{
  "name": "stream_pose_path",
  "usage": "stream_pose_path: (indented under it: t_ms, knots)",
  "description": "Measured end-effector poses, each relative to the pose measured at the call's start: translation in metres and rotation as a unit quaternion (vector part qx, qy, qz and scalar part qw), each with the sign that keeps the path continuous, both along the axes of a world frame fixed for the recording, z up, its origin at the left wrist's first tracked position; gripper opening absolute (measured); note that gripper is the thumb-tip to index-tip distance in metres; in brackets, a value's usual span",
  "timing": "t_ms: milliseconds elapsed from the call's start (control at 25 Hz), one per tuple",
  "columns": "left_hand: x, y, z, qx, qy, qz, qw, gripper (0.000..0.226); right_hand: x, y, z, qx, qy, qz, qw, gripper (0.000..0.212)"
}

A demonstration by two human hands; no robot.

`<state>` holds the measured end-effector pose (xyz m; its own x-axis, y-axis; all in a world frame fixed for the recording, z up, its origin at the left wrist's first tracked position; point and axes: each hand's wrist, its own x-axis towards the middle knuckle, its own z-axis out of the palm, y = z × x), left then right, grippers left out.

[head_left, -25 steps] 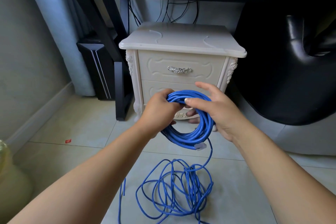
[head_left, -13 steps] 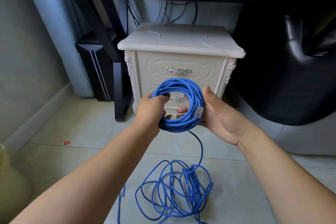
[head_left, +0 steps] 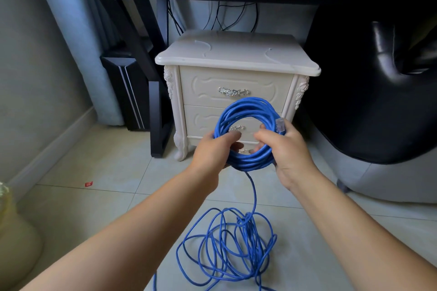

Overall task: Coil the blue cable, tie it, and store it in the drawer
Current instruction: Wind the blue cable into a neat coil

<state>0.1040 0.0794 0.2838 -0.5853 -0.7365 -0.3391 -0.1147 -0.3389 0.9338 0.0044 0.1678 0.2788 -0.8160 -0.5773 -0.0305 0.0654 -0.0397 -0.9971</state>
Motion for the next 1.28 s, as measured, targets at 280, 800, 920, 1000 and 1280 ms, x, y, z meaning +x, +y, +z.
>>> stream_pose_path:
  t_ms: [280,800,920,1000,1280]
  knots:
    - [0.016,-0.021,0.024,-0.239,0.055,-0.190,0.951,0.050,-0.011,0.006,0.008,0.076,0.083,0.118,0.987,0.024]
    - [0.017,-0.031,0.020,-0.405,-0.007,-0.199,0.892,0.024,-0.009,0.012,0.015,0.147,0.215,0.241,0.935,0.040]
    - [0.018,-0.039,0.019,-0.413,-0.012,-0.177,0.893,0.028,-0.015,0.016,0.020,0.128,0.091,0.272,0.949,0.077]
    - [0.021,-0.046,0.018,-0.396,-0.008,-0.155,0.905,0.035,-0.024,0.015,0.019,0.131,0.042,0.277,0.951,0.104]
    - [0.020,-0.050,0.015,-0.237,0.087,-0.163,0.954,0.039,-0.020,0.010,-0.002,0.134,0.030,0.256,0.957,0.036]
